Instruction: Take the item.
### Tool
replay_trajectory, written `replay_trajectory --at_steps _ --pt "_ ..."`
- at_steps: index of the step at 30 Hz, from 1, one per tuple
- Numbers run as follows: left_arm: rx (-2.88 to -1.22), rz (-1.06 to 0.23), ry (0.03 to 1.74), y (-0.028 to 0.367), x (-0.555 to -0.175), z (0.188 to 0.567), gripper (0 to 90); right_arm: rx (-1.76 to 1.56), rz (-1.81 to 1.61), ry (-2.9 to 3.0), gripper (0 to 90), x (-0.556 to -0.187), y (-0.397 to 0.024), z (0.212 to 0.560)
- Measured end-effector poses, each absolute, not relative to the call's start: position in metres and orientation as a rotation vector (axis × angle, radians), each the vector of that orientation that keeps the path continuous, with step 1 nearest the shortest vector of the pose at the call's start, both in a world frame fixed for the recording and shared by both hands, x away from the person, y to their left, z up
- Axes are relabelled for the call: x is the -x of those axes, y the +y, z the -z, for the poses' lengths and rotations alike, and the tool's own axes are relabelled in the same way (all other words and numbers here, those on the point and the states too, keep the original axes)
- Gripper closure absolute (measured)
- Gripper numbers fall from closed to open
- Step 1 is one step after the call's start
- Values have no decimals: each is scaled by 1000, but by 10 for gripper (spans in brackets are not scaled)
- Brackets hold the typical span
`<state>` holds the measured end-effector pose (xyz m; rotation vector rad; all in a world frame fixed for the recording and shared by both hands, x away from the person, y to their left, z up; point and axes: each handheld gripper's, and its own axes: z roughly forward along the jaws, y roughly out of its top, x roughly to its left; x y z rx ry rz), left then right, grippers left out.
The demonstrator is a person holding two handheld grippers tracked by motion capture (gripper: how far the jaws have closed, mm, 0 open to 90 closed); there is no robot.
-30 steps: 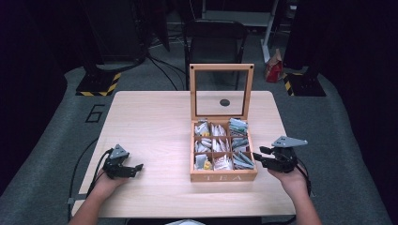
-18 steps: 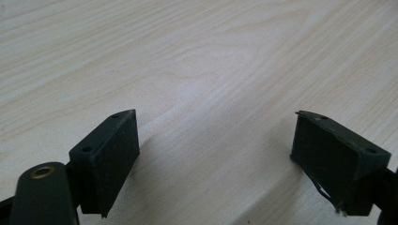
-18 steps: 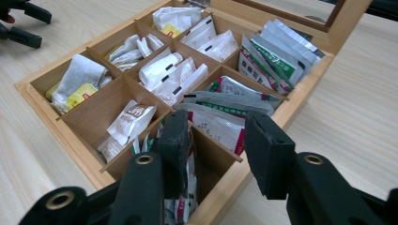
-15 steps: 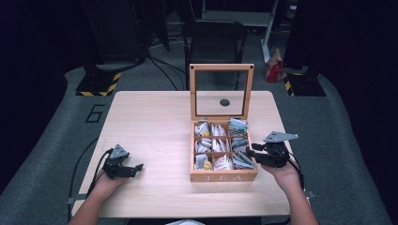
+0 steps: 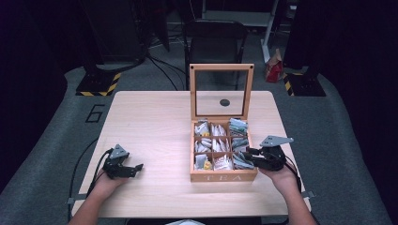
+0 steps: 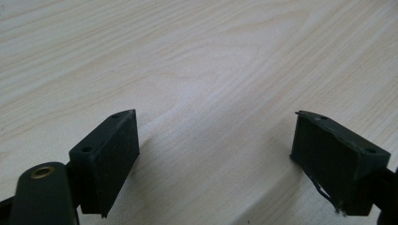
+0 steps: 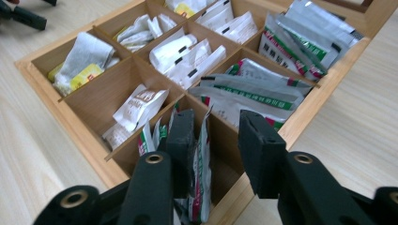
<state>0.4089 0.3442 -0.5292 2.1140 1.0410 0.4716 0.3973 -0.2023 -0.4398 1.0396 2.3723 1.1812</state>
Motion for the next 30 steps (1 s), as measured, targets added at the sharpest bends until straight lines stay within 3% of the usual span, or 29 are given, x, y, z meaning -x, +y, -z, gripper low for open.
replay_trajectory --at_steps 22,30 --pt "-2113 -472 1041 344 -409 529 148 -1025 -1106 2441 810 -398 -200 450" --pt "-2114 -472 1041 344 -409 529 148 -1020 -1103 2467 820 -401 -200 452"
